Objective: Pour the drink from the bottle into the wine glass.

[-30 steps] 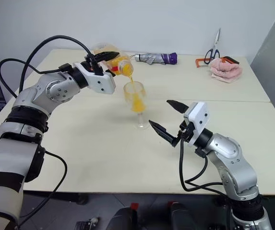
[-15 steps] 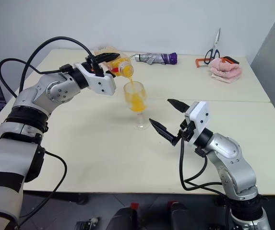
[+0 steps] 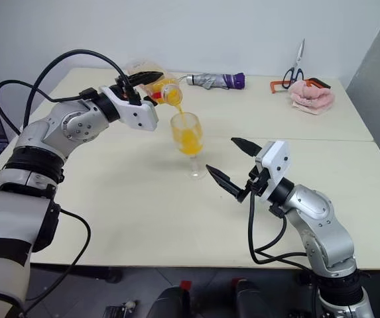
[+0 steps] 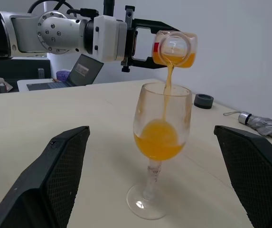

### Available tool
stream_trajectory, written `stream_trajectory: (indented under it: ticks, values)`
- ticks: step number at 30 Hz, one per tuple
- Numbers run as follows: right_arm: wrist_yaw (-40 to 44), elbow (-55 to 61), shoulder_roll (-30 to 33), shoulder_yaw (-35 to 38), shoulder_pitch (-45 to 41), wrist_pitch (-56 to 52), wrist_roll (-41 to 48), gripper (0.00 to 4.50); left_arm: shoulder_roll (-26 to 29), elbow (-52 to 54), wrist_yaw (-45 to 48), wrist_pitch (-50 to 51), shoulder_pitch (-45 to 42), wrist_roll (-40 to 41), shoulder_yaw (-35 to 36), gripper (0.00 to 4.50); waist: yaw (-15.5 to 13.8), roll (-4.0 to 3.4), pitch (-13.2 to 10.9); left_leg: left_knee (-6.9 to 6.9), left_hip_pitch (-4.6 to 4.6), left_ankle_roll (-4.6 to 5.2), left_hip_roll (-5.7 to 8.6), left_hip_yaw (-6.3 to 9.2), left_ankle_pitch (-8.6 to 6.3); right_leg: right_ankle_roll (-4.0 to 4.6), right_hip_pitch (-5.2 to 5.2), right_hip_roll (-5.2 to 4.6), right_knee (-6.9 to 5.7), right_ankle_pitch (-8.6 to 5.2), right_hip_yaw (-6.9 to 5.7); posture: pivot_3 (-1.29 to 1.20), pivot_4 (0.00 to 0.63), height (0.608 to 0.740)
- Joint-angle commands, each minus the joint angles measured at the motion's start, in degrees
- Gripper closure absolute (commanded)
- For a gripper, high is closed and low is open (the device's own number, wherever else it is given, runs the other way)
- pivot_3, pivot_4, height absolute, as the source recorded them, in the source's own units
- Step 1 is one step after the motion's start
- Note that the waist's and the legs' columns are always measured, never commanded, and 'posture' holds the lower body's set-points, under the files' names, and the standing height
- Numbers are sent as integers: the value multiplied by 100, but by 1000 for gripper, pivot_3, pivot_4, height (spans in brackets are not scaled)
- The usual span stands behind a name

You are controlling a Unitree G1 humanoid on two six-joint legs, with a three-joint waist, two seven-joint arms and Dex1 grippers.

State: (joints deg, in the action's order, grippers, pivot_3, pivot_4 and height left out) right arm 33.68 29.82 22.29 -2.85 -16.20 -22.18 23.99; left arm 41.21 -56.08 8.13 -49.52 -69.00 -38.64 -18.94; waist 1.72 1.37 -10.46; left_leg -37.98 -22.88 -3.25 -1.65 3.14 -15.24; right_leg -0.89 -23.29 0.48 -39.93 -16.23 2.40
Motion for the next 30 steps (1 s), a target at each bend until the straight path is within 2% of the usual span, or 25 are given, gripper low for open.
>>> stream_trajectory:
  ticks: [1, 30]
  values:
    - [14, 154, 2, 79, 16, 80, 103, 0, 96, 71, -154, -71, -296, 31, 34, 2811, 0, 0, 0, 0, 0, 0, 0, 0, 0, 0, 0, 0, 0, 0, 0, 0, 150, 740]
    - [-1, 176, -15, 8, 44, 85, 80, 0, 116, 42, -331, -104, -424, -115, -74, 2811, 0, 0, 0, -1, 0, 0, 0, -1, 0, 0, 0, 0, -1, 0, 0, 0, 150, 740]
